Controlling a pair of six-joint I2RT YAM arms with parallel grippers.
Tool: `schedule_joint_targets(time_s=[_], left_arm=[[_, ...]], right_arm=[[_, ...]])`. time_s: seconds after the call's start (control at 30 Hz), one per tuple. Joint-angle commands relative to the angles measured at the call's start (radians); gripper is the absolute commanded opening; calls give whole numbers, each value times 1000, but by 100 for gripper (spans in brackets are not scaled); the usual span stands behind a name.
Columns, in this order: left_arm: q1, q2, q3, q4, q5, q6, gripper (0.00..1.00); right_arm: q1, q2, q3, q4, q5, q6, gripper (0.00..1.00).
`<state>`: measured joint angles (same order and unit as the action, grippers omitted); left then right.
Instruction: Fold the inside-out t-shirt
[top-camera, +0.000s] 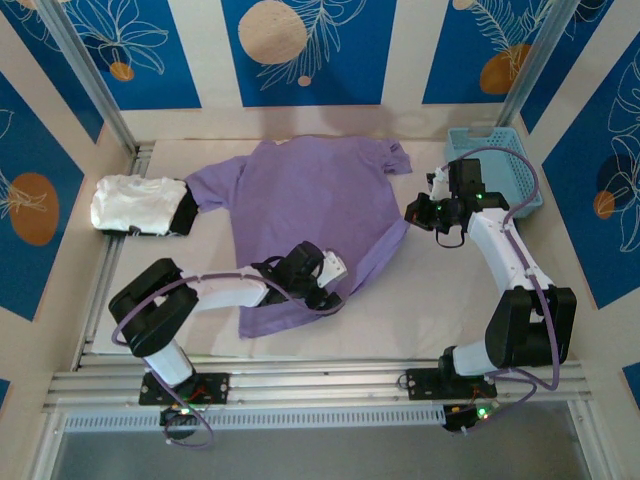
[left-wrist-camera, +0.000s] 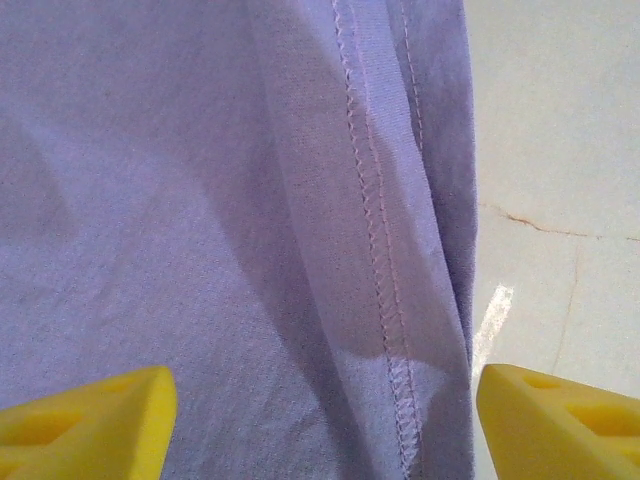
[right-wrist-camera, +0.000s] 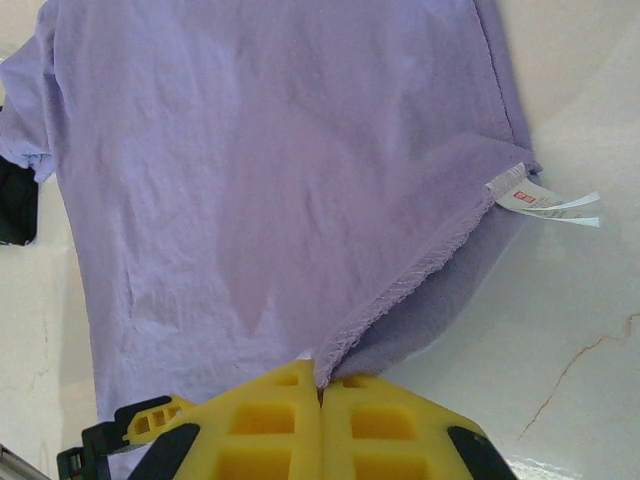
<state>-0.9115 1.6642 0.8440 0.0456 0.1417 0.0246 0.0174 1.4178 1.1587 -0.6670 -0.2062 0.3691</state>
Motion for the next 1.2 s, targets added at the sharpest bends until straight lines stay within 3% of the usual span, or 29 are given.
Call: schedule_joint_targets(time_s=[0.0, 0.4, 0.7, 0.87, 0.97, 1.17], left_arm=[[13, -3, 0, 1, 8, -6, 75], [11, 67, 52, -43, 24, 21, 69], [12, 67, 64, -28, 57, 15, 28], [13, 66, 67, -22, 87, 17, 14], [16, 71, 71, -19, 108, 18, 13], [19, 108, 99, -34, 117, 18, 24]], right_arm=[[-7, 7, 22, -13, -7, -15, 0], [-8, 8, 22, -14, -6, -16, 0], [-10, 11, 16, -10, -3, -15, 0], [-10, 13, 15, -7, -5, -13, 0], [-11, 11, 15, -5, -5, -13, 0], [-10, 7, 13, -2, -9, -13, 0]])
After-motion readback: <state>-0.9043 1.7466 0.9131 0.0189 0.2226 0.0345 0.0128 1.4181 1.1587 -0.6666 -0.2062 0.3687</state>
